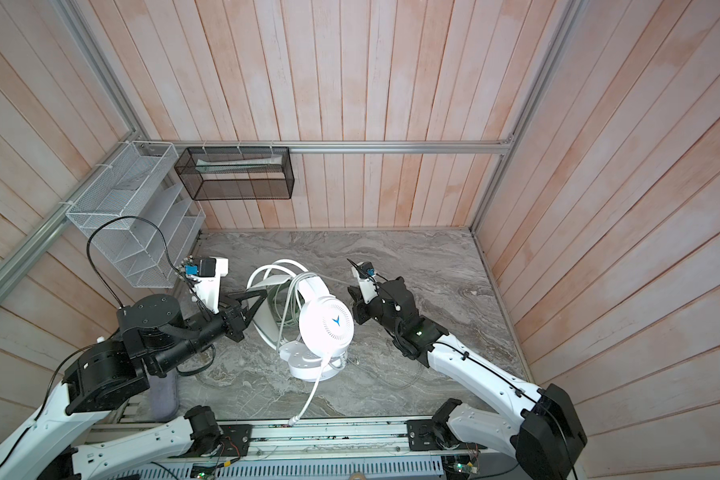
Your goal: Wrap the headphones
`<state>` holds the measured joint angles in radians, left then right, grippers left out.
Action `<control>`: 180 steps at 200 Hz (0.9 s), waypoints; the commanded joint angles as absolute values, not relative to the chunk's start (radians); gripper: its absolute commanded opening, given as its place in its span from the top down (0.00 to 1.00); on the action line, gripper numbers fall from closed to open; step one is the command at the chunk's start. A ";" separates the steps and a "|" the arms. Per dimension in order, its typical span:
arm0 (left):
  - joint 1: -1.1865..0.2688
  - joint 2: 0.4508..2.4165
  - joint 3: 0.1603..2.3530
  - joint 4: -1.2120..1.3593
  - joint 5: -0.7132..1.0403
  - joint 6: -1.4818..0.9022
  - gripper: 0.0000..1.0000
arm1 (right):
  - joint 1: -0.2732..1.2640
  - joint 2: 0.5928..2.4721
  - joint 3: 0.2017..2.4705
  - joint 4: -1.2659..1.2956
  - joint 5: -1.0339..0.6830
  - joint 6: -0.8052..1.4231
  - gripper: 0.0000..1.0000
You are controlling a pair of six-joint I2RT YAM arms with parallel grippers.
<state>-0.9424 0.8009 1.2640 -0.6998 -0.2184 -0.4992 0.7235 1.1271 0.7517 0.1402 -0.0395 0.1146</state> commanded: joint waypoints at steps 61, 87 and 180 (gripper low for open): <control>-0.940 0.819 1.344 -0.421 -0.325 -0.644 1.00 | 0.799 1.100 0.628 0.268 -0.158 0.174 0.81; -0.940 0.880 1.394 -0.417 -0.352 -0.652 1.00 | 0.807 1.074 0.557 0.334 -0.164 0.201 0.74; -0.867 1.009 1.493 -0.396 -0.274 -0.648 1.00 | 0.841 0.976 0.298 0.622 -0.175 0.310 0.13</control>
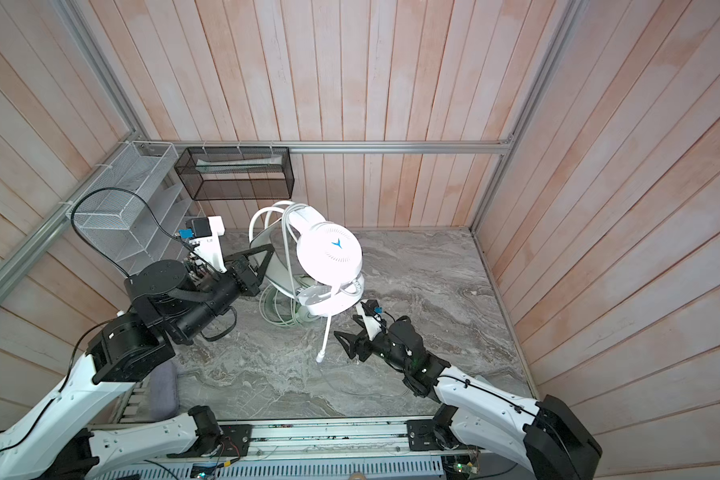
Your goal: Wrap the headphones
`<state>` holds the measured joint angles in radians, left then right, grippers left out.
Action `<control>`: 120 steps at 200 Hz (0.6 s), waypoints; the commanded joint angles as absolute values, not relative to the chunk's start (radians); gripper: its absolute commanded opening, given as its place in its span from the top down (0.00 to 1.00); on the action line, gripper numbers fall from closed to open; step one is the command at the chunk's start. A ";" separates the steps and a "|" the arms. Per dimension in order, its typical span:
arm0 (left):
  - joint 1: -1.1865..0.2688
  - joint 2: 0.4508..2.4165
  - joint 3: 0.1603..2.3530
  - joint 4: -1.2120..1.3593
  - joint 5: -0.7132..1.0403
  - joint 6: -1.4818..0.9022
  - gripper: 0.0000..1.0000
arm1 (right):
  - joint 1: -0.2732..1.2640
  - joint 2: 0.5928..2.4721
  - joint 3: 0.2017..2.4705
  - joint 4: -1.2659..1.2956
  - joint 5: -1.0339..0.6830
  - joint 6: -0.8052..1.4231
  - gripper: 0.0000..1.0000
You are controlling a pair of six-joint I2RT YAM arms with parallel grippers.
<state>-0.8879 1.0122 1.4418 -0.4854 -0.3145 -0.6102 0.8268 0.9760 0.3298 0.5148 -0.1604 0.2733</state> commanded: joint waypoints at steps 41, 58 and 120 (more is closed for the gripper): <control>-0.856 1.053 1.531 -0.383 -0.237 -0.658 1.00 | 0.843 1.056 0.244 0.740 -0.201 0.338 0.14; -0.856 1.066 1.540 -0.375 -0.232 -0.661 1.00 | 0.844 1.110 0.235 0.814 -0.247 0.361 0.15; -0.850 1.095 1.559 -0.364 -0.219 -0.667 1.00 | 0.850 1.352 0.296 0.886 -0.186 0.328 0.20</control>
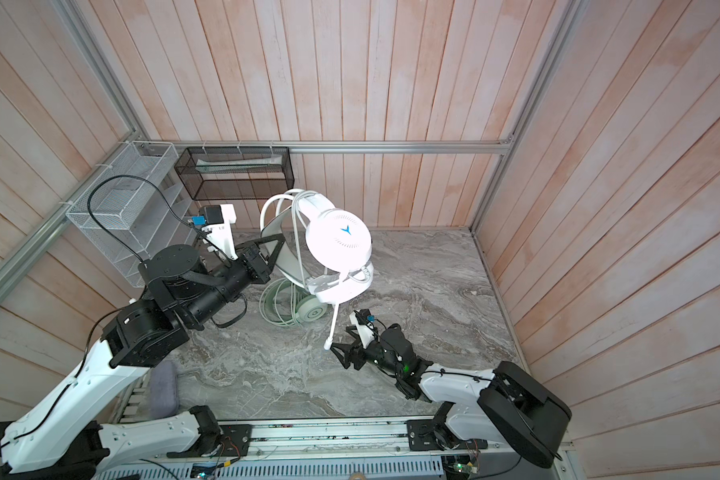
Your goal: Wrap the headphones
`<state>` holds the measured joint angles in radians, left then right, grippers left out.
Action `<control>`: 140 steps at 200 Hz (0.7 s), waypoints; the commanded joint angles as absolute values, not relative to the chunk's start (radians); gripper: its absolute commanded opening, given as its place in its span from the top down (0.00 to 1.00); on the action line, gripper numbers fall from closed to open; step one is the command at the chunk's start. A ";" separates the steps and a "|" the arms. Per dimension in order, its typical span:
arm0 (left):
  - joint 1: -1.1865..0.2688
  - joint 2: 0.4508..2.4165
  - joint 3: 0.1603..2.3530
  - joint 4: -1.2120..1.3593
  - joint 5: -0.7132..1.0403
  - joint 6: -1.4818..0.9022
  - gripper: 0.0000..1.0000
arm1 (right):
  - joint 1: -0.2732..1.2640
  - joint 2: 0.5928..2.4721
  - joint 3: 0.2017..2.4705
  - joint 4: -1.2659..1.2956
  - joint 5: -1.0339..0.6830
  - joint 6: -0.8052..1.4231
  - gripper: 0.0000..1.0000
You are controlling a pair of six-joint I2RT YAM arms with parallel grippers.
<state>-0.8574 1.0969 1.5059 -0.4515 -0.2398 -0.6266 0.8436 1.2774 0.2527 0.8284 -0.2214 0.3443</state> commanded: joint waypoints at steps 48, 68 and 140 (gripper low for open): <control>-0.848 1.096 1.562 -0.364 -0.213 -0.664 1.00 | 0.848 1.522 0.325 0.934 -0.021 0.318 0.30; -0.844 1.094 1.559 -0.362 -0.213 -0.663 1.00 | 0.854 1.599 0.363 0.956 -0.089 0.330 0.38; -0.825 1.097 1.553 -0.357 -0.200 -0.663 1.00 | 0.948 1.760 0.429 1.002 -0.085 0.346 0.55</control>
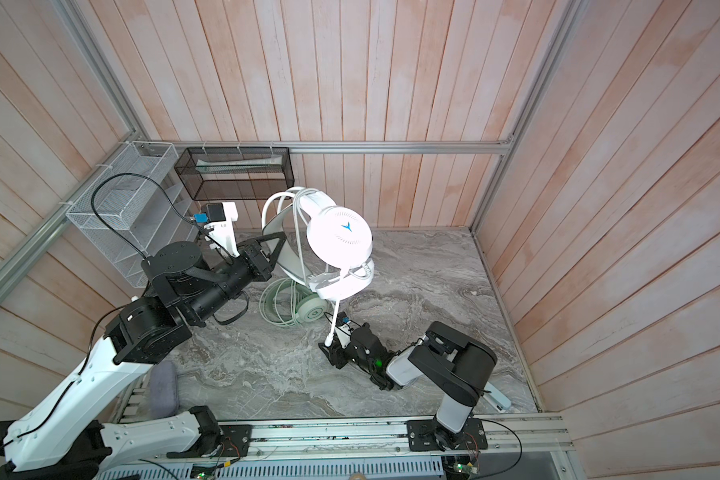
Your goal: Wrap the headphones
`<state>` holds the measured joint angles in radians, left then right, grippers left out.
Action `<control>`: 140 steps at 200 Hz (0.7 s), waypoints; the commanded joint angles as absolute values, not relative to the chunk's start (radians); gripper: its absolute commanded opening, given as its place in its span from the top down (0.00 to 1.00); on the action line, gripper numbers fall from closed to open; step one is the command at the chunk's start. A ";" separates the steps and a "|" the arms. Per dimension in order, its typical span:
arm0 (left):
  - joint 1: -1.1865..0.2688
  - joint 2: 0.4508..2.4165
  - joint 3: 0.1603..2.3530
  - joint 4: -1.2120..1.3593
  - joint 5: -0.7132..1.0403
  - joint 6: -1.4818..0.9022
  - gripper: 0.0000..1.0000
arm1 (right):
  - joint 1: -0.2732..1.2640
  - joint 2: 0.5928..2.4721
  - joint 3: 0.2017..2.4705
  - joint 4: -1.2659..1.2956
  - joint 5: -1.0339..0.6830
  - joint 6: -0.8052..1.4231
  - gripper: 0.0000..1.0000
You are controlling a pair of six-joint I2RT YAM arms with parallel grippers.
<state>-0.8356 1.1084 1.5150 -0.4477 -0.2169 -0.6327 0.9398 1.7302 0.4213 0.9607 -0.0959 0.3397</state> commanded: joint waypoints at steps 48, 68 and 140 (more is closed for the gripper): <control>-0.803 1.096 1.540 -0.364 -0.193 -0.665 1.00 | 0.967 1.746 0.413 0.983 -0.059 0.353 0.90; -0.777 1.098 1.532 -0.371 -0.193 -0.676 1.00 | 1.017 1.696 0.409 0.935 -0.021 0.337 1.00; -0.540 1.163 1.519 -0.420 -0.057 -0.812 1.00 | 1.343 1.598 0.554 0.656 0.078 0.236 1.00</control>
